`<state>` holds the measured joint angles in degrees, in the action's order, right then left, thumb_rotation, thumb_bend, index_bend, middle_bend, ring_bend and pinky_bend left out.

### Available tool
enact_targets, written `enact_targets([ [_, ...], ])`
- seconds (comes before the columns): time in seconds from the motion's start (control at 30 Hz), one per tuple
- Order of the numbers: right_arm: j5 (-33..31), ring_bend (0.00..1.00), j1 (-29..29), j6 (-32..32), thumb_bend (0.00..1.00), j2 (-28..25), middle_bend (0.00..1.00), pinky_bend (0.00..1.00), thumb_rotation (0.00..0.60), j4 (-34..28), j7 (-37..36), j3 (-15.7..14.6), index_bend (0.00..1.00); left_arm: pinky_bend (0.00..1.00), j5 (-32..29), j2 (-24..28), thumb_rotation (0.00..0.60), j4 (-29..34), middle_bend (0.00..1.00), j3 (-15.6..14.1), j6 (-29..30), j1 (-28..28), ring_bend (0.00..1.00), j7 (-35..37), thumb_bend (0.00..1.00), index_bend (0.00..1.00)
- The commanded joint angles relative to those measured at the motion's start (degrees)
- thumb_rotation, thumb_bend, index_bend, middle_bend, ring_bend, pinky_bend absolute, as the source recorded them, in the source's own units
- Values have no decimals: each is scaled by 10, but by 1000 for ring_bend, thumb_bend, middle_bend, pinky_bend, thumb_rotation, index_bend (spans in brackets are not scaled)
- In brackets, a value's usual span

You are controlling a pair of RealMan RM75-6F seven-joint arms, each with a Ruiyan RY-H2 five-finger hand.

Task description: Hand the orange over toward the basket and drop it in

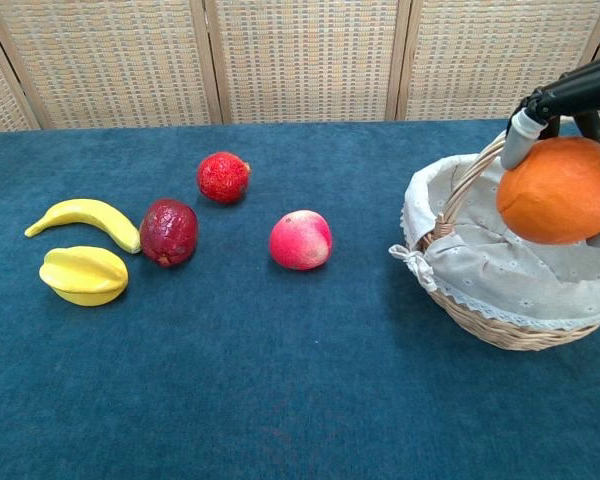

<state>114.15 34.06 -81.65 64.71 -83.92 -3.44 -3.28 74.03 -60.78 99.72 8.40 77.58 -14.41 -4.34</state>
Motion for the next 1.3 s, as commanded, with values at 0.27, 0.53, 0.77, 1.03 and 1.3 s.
enact_targets([
  [0.27, -26, 252, -8, 42, 68, -2, 309, 396, 600, 12, 38, -5, 355, 0, 3, -1, 600, 2, 0, 0, 0, 0, 0, -2, 0, 0],
  [0.53, -40, 146, -14, 54, 0, -10, 263, 311, 600, -15, 74, 1, 280, 0, 0, -1, 600, 2, 0, 0, -4, -1, 0, -1, 0, 0],
  [0.77, -37, 146, -23, 48, 0, -19, 263, 311, 600, -24, 83, -2, 280, 0, 1, 0, 600, 4, 0, 1, -4, -1, 0, 0, 0, 0],
  [1.03, 4, 146, -68, -69, 0, -48, 263, 311, 600, -17, 99, 3, 280, 0, 10, 1, 600, 6, 0, -5, 3, 4, 0, -1, 0, 0],
  [1.3, -124, 0, -156, -93, 0, -95, 22, 66, 600, -86, 93, 2, 53, 0, 29, 1, 600, 15, 0, -15, 25, 18, 0, -7, 0, 0],
])
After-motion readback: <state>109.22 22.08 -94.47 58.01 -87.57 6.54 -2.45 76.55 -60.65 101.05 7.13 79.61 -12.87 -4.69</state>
